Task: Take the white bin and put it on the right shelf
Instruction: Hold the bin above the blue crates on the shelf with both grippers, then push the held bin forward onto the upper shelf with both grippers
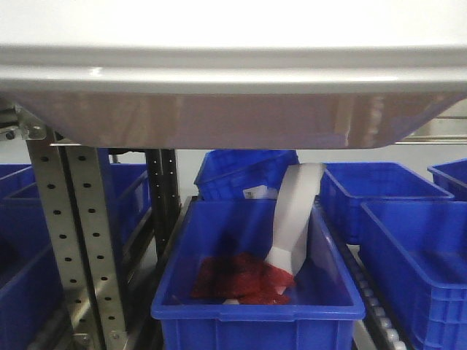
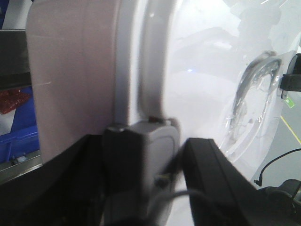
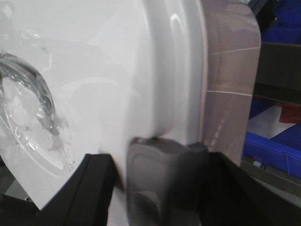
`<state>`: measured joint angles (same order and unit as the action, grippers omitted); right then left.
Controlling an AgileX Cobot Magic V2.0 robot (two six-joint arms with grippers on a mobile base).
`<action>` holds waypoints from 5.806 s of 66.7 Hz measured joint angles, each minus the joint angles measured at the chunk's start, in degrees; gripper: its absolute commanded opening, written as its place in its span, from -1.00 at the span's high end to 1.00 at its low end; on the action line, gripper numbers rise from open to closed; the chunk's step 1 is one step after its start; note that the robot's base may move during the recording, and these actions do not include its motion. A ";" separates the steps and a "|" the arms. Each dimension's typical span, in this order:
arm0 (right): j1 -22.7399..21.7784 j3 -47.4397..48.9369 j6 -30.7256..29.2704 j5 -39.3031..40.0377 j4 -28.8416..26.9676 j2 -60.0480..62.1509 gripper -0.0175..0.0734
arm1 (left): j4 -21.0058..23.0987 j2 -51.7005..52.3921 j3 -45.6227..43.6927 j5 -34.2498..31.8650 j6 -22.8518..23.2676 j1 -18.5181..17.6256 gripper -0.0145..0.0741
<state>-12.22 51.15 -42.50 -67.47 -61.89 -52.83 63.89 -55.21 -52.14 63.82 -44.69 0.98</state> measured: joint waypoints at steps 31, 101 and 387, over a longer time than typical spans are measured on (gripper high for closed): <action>0.00 0.00 0.00 0.00 0.00 0.00 -0.13 | 0.00 0.00 0.00 0.00 0.00 0.00 0.25; 0.00 0.00 0.00 0.00 0.00 0.00 -0.13 | 0.00 0.00 0.00 0.00 0.00 0.00 0.25; -2.23 32.87 -2.86 18.77 -27.97 -46.28 -0.66 | 25.13 -45.01 -33.67 -17.05 -3.99 -1.72 -0.32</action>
<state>-14.44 84.02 -45.36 -48.71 -89.85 -99.12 89.02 -100.21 -85.81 46.77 -48.68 -0.74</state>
